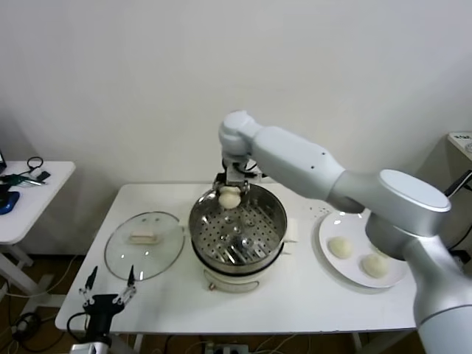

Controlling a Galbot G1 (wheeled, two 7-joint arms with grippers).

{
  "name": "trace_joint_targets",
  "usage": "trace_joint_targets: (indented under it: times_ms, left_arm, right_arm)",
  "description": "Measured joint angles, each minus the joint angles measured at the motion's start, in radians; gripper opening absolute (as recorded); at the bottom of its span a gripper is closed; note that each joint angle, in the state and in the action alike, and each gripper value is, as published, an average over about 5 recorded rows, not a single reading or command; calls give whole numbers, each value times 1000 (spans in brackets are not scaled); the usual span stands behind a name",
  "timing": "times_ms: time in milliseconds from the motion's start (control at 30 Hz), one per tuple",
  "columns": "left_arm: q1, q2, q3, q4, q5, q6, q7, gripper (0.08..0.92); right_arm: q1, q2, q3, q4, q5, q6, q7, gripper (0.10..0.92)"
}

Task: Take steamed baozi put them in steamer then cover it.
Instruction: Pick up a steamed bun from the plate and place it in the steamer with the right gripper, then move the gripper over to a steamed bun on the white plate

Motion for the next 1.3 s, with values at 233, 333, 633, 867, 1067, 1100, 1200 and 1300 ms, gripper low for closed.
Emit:
trace_joint_targets:
  times_ms: [233, 333, 633, 867, 1067, 1100, 1200, 1300]
  left_arm:
    - [4, 0, -3, 2, -5, -3, 0, 823]
    - [5, 0, -3, 6, -9, -3, 0, 823]
    - [7, 0, -5, 9, -13, -4, -1, 823]
    - [14, 0, -5, 8, -13, -4, 0, 823]
    - [16, 0, -6, 3, -11, -3, -1, 823]
    - [17, 0, -6, 3, -10, -3, -1, 823]
    - [20, 1, -6, -2, -8, -2, -1, 823]
    - [24, 0, -6, -8, -8, -1, -1, 823]
  right_arm:
    - [-29, -2, -4, -8, -26, 8, 0, 679]
    - [-36, -2, -2, -12, -37, 10, 0, 683]
    - [-44, -6, -4, -3, -38, -5, -10, 816]
    - [-23, -31, -5, 26, -4, -24, -35, 823]
    - [24, -84, -18, 81, 67, -54, -44, 823]
    - [35, -98, -22, 92, 84, -62, -43, 823]
    - [73, -149, -44, 125, 147, -94, -33, 823]
    - [115, -213, -79, 159, 227, -145, 1, 823]
